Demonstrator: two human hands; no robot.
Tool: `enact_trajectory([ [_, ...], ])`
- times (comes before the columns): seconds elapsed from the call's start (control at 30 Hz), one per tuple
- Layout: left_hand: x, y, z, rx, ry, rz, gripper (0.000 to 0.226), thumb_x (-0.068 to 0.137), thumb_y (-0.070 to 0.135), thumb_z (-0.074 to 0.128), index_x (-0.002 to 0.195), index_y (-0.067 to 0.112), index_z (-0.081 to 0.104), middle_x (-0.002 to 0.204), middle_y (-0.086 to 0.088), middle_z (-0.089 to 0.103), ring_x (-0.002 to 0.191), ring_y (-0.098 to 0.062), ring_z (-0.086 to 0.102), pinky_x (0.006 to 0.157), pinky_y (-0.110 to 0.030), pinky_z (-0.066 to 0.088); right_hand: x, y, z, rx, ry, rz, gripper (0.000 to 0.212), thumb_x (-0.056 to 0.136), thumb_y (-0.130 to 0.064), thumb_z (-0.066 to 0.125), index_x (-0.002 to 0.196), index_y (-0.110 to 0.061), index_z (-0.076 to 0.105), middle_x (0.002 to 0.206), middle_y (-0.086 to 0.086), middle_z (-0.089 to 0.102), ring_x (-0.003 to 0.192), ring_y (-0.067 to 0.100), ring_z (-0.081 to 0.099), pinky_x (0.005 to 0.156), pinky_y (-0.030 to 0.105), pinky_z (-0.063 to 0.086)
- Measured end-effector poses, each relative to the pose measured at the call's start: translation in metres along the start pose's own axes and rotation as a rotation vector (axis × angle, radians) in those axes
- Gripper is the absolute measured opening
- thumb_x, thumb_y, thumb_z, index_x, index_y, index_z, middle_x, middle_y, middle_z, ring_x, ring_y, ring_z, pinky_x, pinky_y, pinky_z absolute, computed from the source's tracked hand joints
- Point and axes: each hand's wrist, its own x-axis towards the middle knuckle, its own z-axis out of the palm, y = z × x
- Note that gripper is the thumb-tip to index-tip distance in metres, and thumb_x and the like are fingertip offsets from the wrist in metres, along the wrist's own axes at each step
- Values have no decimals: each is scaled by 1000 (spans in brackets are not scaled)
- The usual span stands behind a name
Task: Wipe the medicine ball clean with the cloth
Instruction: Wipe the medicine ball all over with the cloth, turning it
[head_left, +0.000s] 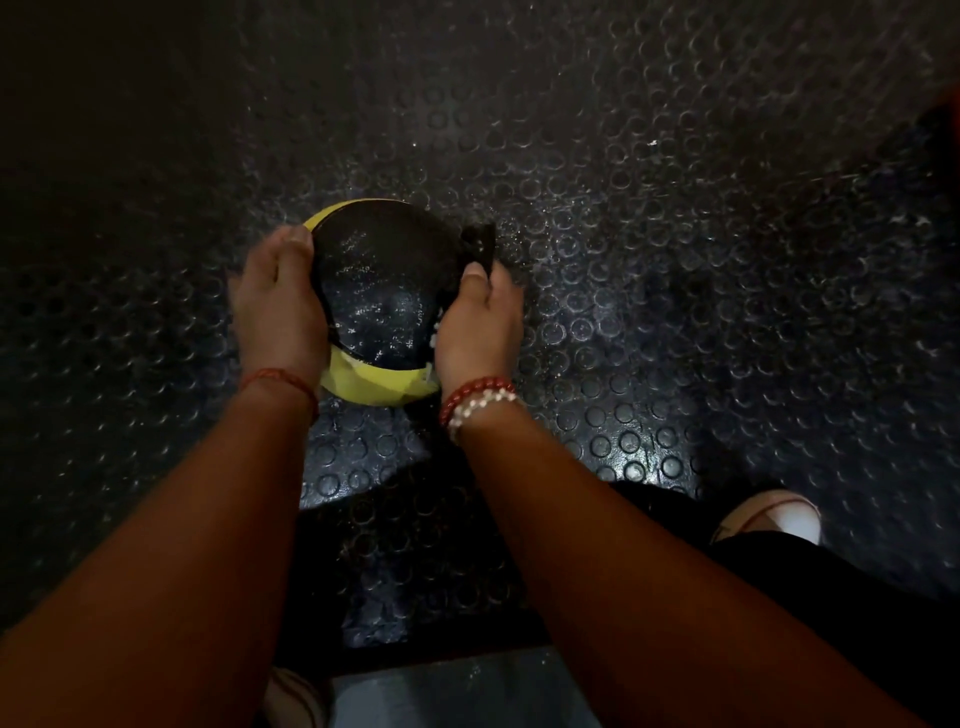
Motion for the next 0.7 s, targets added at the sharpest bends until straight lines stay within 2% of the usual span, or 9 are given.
enact_trajectory([
  [0.07,0,0,2,-15,-6,-11,43,98,44,46,122,15,67,129,-14,58,113,-20,58,90,-19,43,17,-1,-6,66,-42,130,34,99,-29,40,120,-13,60,120,5,60,104,19,58,94,38,47],
  [0.13,0,0,3,-33,-16,-30,42,98,43,47,120,13,67,128,-14,58,110,-17,58,80,-9,43,29,3,-11,135,-82,318,34,99,-23,41,123,-7,58,126,9,59,115,24,55,101,37,43],
  [0.33,0,3,1,-76,23,-88,45,89,53,48,118,27,69,130,-4,59,113,-12,58,105,-30,43,4,16,-1,286,-14,505,43,101,-34,34,135,-12,48,139,7,49,126,26,48,108,39,36],
  [0.4,-1,4,3,-86,33,-87,38,91,50,51,118,31,69,129,-1,59,110,-6,57,106,-29,43,-11,18,6,281,44,437,47,100,-39,32,141,-17,38,146,3,40,131,24,42,109,40,33],
  [0.47,-1,5,3,-79,38,-80,40,89,53,51,117,32,69,128,-2,60,110,-8,59,106,-31,44,-23,17,9,207,75,279,49,100,-39,33,145,-19,31,151,0,31,135,20,35,108,31,28],
  [0.53,-2,7,4,-47,29,-71,46,85,57,48,116,30,70,125,-5,62,110,-14,60,104,-35,46,-30,13,8,98,76,80,47,100,-35,35,146,-20,32,152,-2,27,138,16,30,103,22,24],
  [0.6,-2,9,5,-49,30,-63,50,82,59,47,114,30,70,123,-5,62,109,-15,60,102,-34,47,-28,11,4,1,48,-120,45,100,-31,37,144,-21,38,152,-3,28,138,15,30,108,25,25],
  [0.67,-1,8,8,-63,25,-54,49,84,58,47,116,29,69,126,-6,61,109,-14,59,98,-22,45,-16,4,1,-46,16,-233,42,100,-29,38,140,-22,44,148,-2,35,133,16,37,109,32,34],
  [0.7,-1,7,9,-44,0,-36,48,88,55,48,120,26,68,129,-8,59,108,-12,57,92,-10,42,-8,3,0,-56,1,-240,40,100,-29,38,138,-22,47,144,-2,39,128,15,42,105,33,38],
])
